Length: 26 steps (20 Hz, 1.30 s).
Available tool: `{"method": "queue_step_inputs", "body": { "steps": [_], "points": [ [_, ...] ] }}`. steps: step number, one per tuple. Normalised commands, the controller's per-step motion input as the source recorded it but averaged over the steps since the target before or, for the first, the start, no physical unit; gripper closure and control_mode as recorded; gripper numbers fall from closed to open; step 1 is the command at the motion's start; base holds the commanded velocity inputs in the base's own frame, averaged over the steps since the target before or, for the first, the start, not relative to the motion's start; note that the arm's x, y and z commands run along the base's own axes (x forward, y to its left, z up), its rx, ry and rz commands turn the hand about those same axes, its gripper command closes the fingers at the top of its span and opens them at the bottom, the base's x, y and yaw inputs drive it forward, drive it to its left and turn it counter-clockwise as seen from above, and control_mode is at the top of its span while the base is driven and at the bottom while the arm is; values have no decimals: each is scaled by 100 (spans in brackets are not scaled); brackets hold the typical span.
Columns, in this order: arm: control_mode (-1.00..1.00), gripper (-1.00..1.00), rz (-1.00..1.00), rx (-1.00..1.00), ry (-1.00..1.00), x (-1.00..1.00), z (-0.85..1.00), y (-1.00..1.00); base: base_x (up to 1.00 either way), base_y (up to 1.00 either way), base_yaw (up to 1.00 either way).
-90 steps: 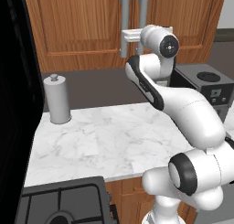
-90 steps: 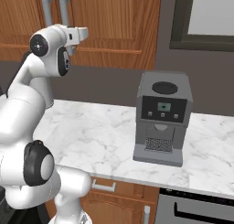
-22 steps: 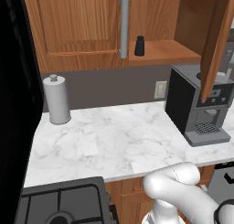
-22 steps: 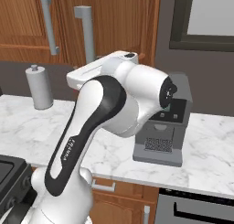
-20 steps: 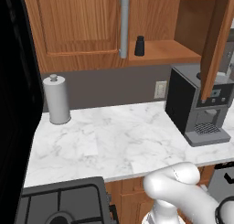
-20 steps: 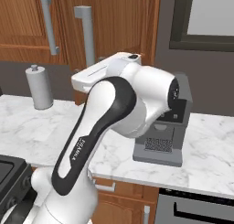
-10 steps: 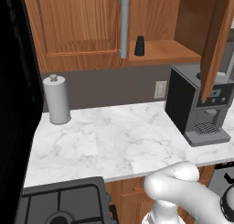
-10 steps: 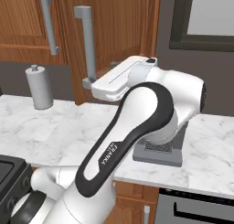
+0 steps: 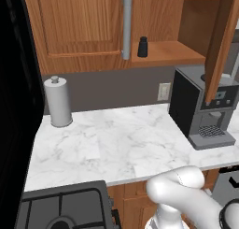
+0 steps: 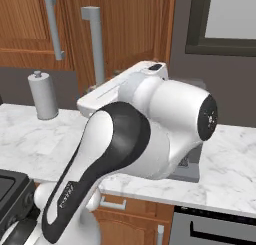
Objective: Move the shaker and shaker from the cabinet to the dining counter.
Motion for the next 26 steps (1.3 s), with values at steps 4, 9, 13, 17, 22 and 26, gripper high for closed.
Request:
{"method": "queue_step_inputs", "body": {
  "steps": [4, 9, 13, 17, 22, 26],
  "points": [
    [-100, -100, -56, -14, -15, -7, -19, 91, 0, 0, 0],
    [-100, -100, -52, -17, -16, 0, -13, 99, 0, 0, 0],
    [-100, -100, -50, -16, -6, 3, -1, 100, 0, 0, 0],
    [-100, -100, -49, -23, 1, 55, -10, 83, 0, 0, 0],
    [-100, -100, -40, -22, 10, 92, -6, 34, 0, 0, 0],
    [-100, -100, -28, -11, 16, 96, -7, -8, 0, 0, 0]
  ]
}}
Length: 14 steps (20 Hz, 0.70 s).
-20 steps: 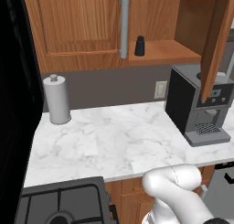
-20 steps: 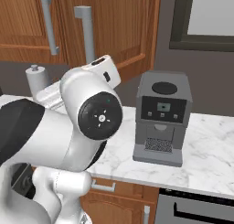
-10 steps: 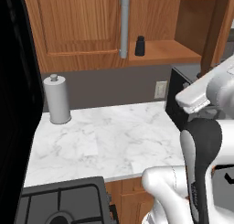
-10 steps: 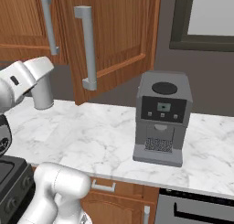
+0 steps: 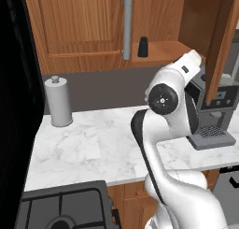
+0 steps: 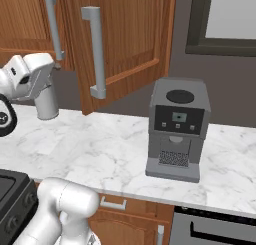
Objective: Move the shaker and shaker from the cabinet to the dining counter.
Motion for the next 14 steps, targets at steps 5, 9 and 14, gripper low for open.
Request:
{"method": "queue_step_inputs", "body": {
  "steps": [5, 9, 14],
  "points": [
    [-100, -100, -32, -7, 9, 72, -10, -44, 0, 0, 0],
    [-100, -100, -42, -4, 4, 13, -1, -83, 0, 0, 0],
    [-100, -100, -48, -1, 0, -1, -9, -100, 0, 0, 0]
  ]
}}
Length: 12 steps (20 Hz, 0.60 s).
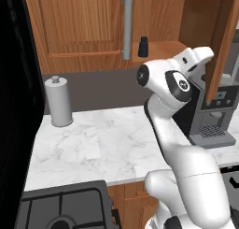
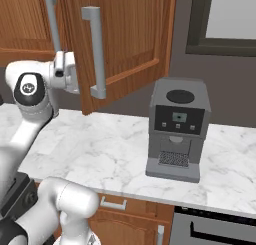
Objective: Move the shaker and shaker from the cabinet to the dining counter.
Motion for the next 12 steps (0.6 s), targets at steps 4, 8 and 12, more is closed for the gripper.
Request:
{"method": "queue_step_inputs", "body": {
  "steps": [4, 8, 12],
  "points": [
    [-100, -100, -44, 0, 0, -50, -11, -100, 0, 0, 0],
    [-100, -100, -40, 0, -2, -64, -11, -100, 0, 0, 0],
    [-100, -100, -36, 0, -2, -41, -10, -97, 0, 0, 0]
  ]
}}
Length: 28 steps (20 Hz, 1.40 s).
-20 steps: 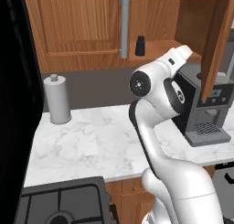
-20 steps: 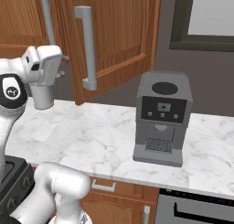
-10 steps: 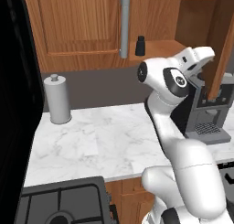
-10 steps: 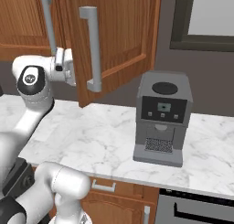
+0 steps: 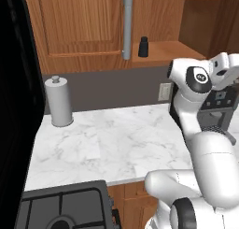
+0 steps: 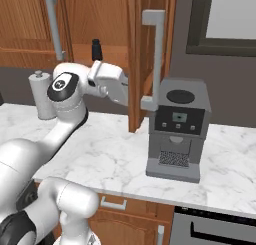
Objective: Move the shaker and shaker from the cabinet to the dining counter.
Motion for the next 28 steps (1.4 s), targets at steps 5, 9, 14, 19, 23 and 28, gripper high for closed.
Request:
{"method": "queue_step_inputs", "body": {
  "steps": [5, 9, 14, 19, 23, 28],
  "points": [
    [-100, -100, -4, -1, 0, 18, -5, -27, 0, 0, 0],
    [-100, -100, 4, 7, -2, -1, 0, -3, 0, 0, 0],
    [-100, -100, 17, 8, -26, -10, 0, 3, 0, 0, 0],
    [-100, -100, 33, 8, -42, -10, -1, 30, 0, 0, 0],
    [-100, -100, 49, 4, -36, -3, -16, 78, 0, 0, 0],
    [-100, -100, 66, 11, -30, 0, -5, 69, 0, 0, 0]
  ]
}}
